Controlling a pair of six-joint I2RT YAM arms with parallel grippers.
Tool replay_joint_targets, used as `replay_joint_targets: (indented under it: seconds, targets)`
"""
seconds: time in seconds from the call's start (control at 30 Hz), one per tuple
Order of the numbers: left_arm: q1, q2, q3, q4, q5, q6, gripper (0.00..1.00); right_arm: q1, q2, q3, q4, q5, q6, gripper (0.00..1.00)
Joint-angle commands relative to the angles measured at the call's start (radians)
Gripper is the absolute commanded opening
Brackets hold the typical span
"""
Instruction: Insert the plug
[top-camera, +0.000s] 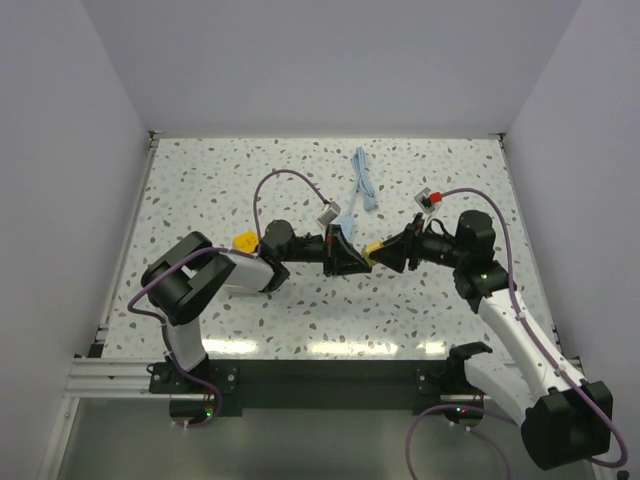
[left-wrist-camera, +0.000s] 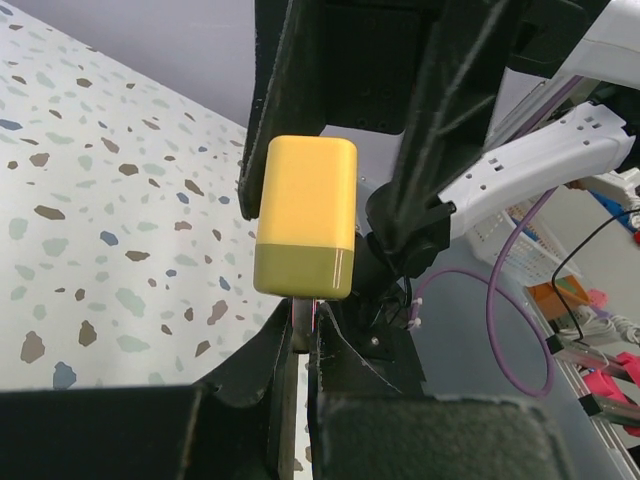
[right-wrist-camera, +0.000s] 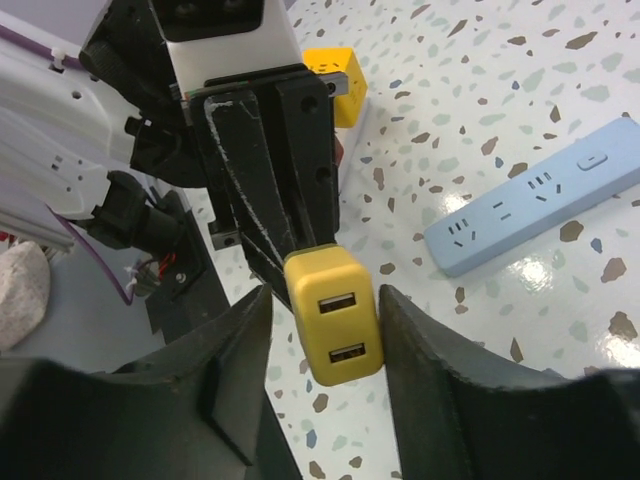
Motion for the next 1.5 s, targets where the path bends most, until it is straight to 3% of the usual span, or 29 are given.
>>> replay_joint_targets:
  seconds: [0.0, 0.17, 0.23, 0.3, 0.33, 0.37, 0.43, 0.53, 0.57, 0.63, 0.73, 0.87, 1.1, 1.27, 1.47]
  targets:
    - [0.009, -0.045, 0.005, 0.329, 0.008, -0.009, 0.00, 0.010, -0.001, -0.003, 0.049, -0.042, 0.001, 0.47]
    - [0.010, -0.042, -0.004, 0.352, -0.001, -0.018, 0.00, 0.013, 0.007, 0.000, 0.062, -0.067, 0.007, 0.23]
    - [0.010, -0.042, -0.001, 0.353, 0.000, -0.025, 0.00, 0.013, 0.010, -0.004, 0.069, -0.065, 0.012, 0.08]
    - [0.013, -0.043, 0.000, 0.336, -0.003, -0.026, 0.20, 0.013, 0.008, 0.000, 0.063, -0.048, 0.006, 0.00]
    - [0.015, -0.043, -0.003, 0.332, -0.004, -0.026, 0.30, 0.013, 0.007, 0.008, 0.060, -0.039, -0.004, 0.00]
    - [0.022, -0.045, -0.007, 0.335, -0.007, -0.026, 0.48, 0.013, 0.008, 0.014, 0.051, -0.030, -0.011, 0.00]
    - [0.045, -0.057, -0.043, 0.339, -0.020, -0.026, 0.69, 0.014, 0.015, 0.034, 0.055, 0.002, -0.022, 0.00]
    - [0.100, -0.069, -0.108, 0.356, -0.032, -0.027, 0.80, 0.013, 0.068, 0.092, 0.030, 0.030, -0.048, 0.00]
    - [0.117, -0.077, -0.141, 0.359, -0.030, -0.026, 0.92, 0.013, 0.083, 0.109, 0.014, 0.033, -0.053, 0.00]
    - [0.169, -0.083, -0.176, 0.364, -0.030, -0.026, 1.00, 0.013, 0.125, 0.152, 0.005, 0.051, -0.077, 0.00]
    - [0.225, -0.089, -0.234, 0.340, -0.044, 0.014, 1.00, 0.014, 0.198, 0.238, -0.090, 0.120, -0.173, 0.00]
    - [0.231, -0.125, -0.230, 0.034, -0.165, 0.204, 1.00, 0.024, 0.307, 0.321, -0.204, 0.211, -0.278, 0.00]
    - [0.208, -0.200, -0.201, -0.278, -0.409, 0.428, 1.00, 0.146, 0.491, 0.422, -0.279, 0.392, -0.424, 0.00]
    - [0.185, -0.232, -0.213, -0.364, -0.516, 0.478, 1.00, 0.198, 0.571, 0.434, -0.245, 0.403, -0.507, 0.00]
    - [0.185, -0.237, -0.207, -0.431, -0.507, 0.528, 1.00, 0.237, 0.657, 0.471, -0.242, 0.429, -0.596, 0.00]
